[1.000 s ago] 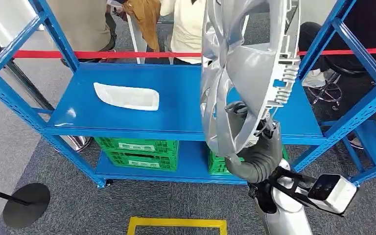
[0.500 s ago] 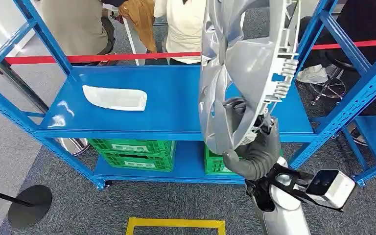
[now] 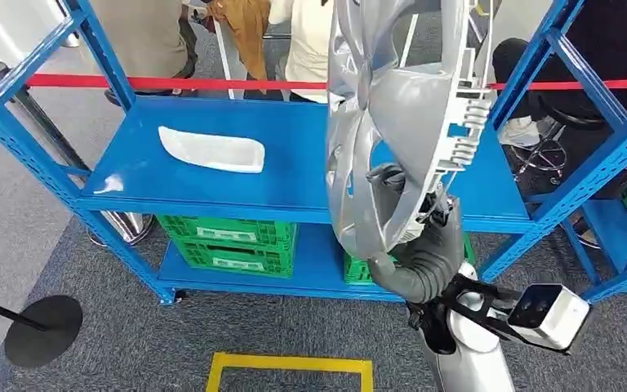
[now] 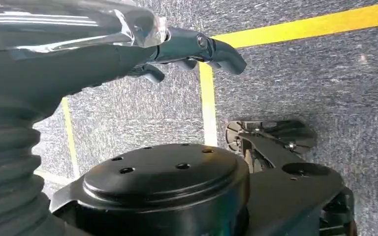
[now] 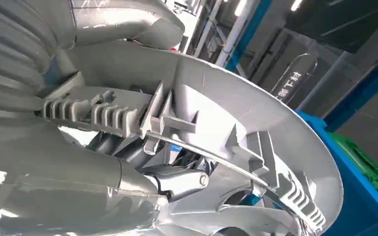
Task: Take the parts from the cabinet and place them on the table.
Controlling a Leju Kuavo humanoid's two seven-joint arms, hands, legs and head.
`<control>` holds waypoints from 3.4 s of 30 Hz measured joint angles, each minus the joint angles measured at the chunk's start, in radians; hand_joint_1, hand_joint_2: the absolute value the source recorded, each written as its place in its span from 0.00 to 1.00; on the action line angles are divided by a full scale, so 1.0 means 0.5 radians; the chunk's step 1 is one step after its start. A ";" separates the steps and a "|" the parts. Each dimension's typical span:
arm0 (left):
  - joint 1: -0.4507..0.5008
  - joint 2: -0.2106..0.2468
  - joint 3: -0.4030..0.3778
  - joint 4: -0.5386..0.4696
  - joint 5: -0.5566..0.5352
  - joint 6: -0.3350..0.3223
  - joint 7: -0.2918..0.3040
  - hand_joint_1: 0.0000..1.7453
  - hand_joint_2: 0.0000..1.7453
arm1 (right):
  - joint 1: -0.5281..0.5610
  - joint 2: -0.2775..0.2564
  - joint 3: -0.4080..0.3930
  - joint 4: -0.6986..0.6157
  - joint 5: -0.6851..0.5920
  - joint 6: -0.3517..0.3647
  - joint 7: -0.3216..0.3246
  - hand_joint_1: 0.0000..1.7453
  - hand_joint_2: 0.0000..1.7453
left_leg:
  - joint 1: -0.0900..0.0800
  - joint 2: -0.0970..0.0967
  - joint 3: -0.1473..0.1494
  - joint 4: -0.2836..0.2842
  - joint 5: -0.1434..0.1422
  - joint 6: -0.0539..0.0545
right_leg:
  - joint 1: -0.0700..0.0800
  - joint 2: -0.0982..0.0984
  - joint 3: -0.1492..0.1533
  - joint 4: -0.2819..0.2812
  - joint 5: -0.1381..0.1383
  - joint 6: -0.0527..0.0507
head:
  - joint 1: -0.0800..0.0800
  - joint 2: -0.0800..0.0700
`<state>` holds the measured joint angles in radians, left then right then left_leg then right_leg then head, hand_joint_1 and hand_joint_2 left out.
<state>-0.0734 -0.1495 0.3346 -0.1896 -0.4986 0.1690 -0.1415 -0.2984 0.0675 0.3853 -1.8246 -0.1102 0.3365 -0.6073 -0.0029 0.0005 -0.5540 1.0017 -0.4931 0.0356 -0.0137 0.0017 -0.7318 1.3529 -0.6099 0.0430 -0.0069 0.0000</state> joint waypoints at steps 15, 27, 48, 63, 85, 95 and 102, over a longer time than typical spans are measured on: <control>-0.012 0.018 0.009 -0.008 -0.031 -0.014 -0.028 0.00 1.00 | 0.064 -0.008 -0.002 -0.004 0.035 -0.034 -0.030 1.00 1.00 | -0.010 -0.019 -0.148 0.556 -0.328 -0.122 | -0.007 -0.008 0.303 -0.664 0.300 -0.138 | -0.016 0.000; 0.013 0.005 0.008 -0.005 -0.041 -0.005 0.008 0.00 1.00 | 0.070 -0.012 -0.009 -0.020 0.035 -0.035 -0.041 1.00 1.00 | -0.002 0.000 0.143 -0.073 -0.059 0.003 | 0.001 -0.004 0.089 -0.496 0.239 -0.027 | 0.001 0.000; -0.013 0.024 0.008 -0.012 -0.075 -0.026 -0.003 0.00 1.00 | 0.098 -0.029 -0.021 -0.098 0.077 -0.119 -0.027 1.00 1.00 | -0.013 -0.012 0.001 0.448 -0.157 -0.119 | -0.004 -0.014 0.235 -0.697 0.385 -0.131 | -0.010 0.000; 0.006 0.010 0.009 -0.008 -0.073 -0.008 0.014 0.00 1.00 | 0.135 -0.056 -0.028 -0.136 0.074 -0.158 -0.011 1.00 1.00 | -0.013 0.015 0.045 -0.079 0.036 0.007 | -0.005 -0.012 0.099 -0.110 0.212 -0.029 | 0.009 0.000; 0.005 0.016 -0.022 -0.013 -0.139 -0.027 0.073 0.00 1.00 | 0.315 -0.074 -0.084 -0.237 0.095 -0.291 -0.089 1.00 1.00 | -0.023 -0.030 0.316 -0.135 -0.185 -0.054 | -0.006 -0.025 0.120 -0.720 0.564 -0.044 | -0.008 0.000; 0.009 0.016 -0.006 -0.009 -0.073 0.033 0.002 0.00 1.00 | 0.337 -0.085 -0.142 -0.207 0.011 -0.238 -0.102 1.00 1.00 | -0.030 0.009 0.038 -0.078 0.021 0.011 | 0.001 -0.016 0.246 -0.337 0.284 -0.055 | 0.004 0.000; -0.005 0.025 0.031 -0.010 -0.052 0.059 -0.007 0.00 1.00 | 0.247 -0.072 -0.156 -0.150 -0.031 -0.224 -0.066 1.00 1.00 | -0.034 -0.004 -0.068 -0.024 0.031 -0.066 | 0.000 -0.014 0.440 -0.756 0.247 -0.110 | 0.003 0.000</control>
<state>-0.0761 -0.1370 0.3498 -0.1946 -0.5245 0.1984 -0.1450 -0.1751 0.0317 0.3071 -1.8997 -0.1255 0.2247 -0.6401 -0.0198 -0.0017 -0.5878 0.9895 -0.4776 0.0023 -0.0135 -0.0053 -0.5116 0.9751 -0.4862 -0.0120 -0.0054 0.0000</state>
